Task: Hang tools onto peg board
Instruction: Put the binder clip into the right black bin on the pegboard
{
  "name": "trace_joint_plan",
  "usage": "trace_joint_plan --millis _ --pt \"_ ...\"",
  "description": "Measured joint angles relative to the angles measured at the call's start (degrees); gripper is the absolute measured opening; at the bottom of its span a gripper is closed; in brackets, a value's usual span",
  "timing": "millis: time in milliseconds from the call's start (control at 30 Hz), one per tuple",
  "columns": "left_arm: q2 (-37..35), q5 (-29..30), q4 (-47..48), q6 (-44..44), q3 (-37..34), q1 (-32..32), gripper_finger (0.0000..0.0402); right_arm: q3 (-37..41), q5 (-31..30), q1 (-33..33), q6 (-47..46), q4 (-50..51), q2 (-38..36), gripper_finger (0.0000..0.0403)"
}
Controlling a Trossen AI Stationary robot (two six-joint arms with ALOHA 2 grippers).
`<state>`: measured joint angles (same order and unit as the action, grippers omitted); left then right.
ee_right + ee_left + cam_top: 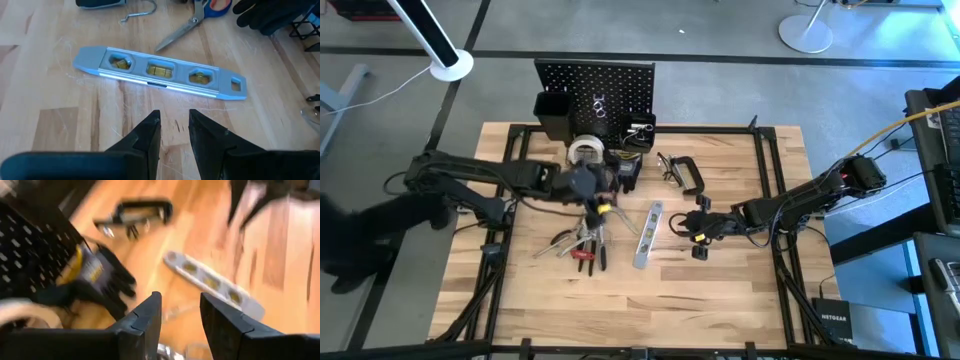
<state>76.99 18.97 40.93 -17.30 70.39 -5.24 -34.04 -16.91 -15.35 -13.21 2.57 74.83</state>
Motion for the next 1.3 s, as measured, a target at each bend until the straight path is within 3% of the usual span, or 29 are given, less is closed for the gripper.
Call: trace_joint_plan --millis 333,767,1033,1300 --pt "5.5 -0.1 7.3 -5.4 0.0 -5.0 0.0123 0.0 0.0 0.0 0.0 0.1 0.0 0.0101" --pt "18.4 -8.8 14.4 -7.4 -0.1 -6.8 0.0123 0.0 0.0 0.0 0.0 0.4 0.0 0.0101" --pt "19.0 -13.0 8.6 -6.4 -7.9 -4.4 0.0123 0.0 0.0 0.0 0.0 0.5 0.0 0.0101" --pt "19.0 -14.7 4.0 -2.9 -11.4 -2.8 0.0123 0.0 0.0 0.0 0.0 0.5 0.0 0.0101"
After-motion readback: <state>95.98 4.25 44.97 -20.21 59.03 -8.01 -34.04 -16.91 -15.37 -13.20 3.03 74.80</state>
